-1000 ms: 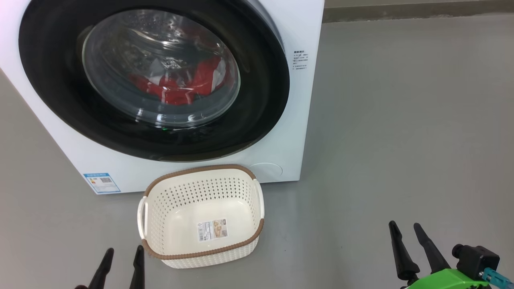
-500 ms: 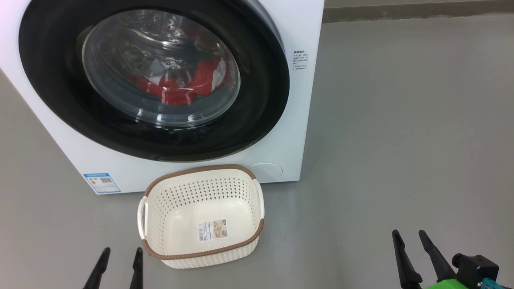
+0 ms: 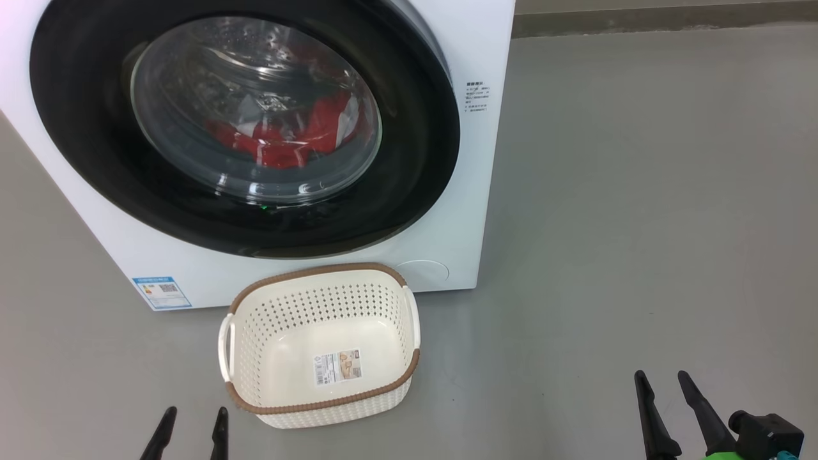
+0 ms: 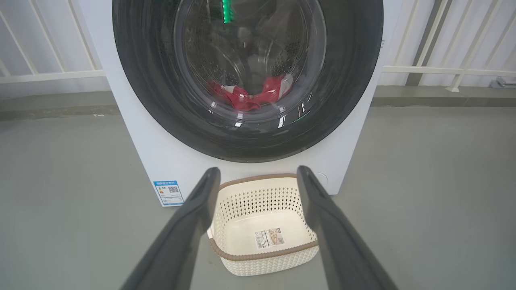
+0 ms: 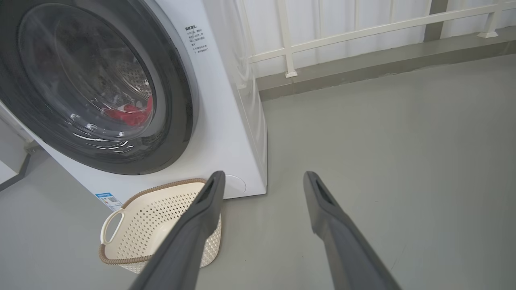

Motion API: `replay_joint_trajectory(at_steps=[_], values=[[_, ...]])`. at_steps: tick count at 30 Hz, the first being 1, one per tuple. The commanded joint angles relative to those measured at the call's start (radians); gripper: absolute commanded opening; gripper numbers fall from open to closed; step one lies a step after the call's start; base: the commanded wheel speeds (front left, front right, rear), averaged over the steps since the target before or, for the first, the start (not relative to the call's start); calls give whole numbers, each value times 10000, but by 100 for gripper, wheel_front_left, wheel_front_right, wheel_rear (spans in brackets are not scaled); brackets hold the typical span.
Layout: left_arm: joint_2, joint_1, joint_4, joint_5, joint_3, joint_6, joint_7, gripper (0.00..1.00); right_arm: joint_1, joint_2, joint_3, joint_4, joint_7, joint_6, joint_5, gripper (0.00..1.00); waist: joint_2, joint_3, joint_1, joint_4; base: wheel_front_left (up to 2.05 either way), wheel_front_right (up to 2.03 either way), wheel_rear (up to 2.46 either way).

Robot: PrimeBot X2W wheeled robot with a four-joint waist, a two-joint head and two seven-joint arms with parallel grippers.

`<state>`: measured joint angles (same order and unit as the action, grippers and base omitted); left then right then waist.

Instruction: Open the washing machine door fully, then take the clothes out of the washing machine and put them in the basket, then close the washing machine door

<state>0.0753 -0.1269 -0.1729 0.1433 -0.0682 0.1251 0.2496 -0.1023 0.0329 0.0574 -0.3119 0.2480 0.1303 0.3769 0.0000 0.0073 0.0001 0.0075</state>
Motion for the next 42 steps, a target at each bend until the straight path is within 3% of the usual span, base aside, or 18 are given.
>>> replay_joint_trajectory(at_steps=[1,9,10,11,12,19,20,34,42], values=[[162,165,172,62,-331,54,122,100,77,174,-148,268,137,4,63,100,0,7,0,-6,0,0,0],[202,240,223,156,-265,55,122,100,170,174,-159,364,137,4,182,100,0,20,0,8,0,0,0],[197,260,243,168,-253,55,122,100,214,174,-146,407,137,4,285,85,0,34,0,26,0,0,0],[192,282,260,175,-237,55,122,100,276,174,-145,442,137,4,350,15,0,53,0,46,0,0,0],[184,308,275,179,-216,55,122,100,361,174,-159,472,137,4,411,0,0,74,0,70,0,0,0],[130,614,462,299,69,55,122,100,1606,174,-445,616,137,4,1640,4,0,555,0,346,0,0,0],[131,735,517,410,150,55,122,100,2204,174,-565,640,137,4,2055,0,0,805,0,471,0,0,0],[464,2086,484,1153,982,55,122,100,6785,189,-991,-305,138,4,4016,0,0,2876,0,1734,0,0,0],[551,2789,329,1461,1376,55,122,100,9202,1355,-2139,-1134,-596,4,6900,0,0,3778,0,2340,0,0,0]])
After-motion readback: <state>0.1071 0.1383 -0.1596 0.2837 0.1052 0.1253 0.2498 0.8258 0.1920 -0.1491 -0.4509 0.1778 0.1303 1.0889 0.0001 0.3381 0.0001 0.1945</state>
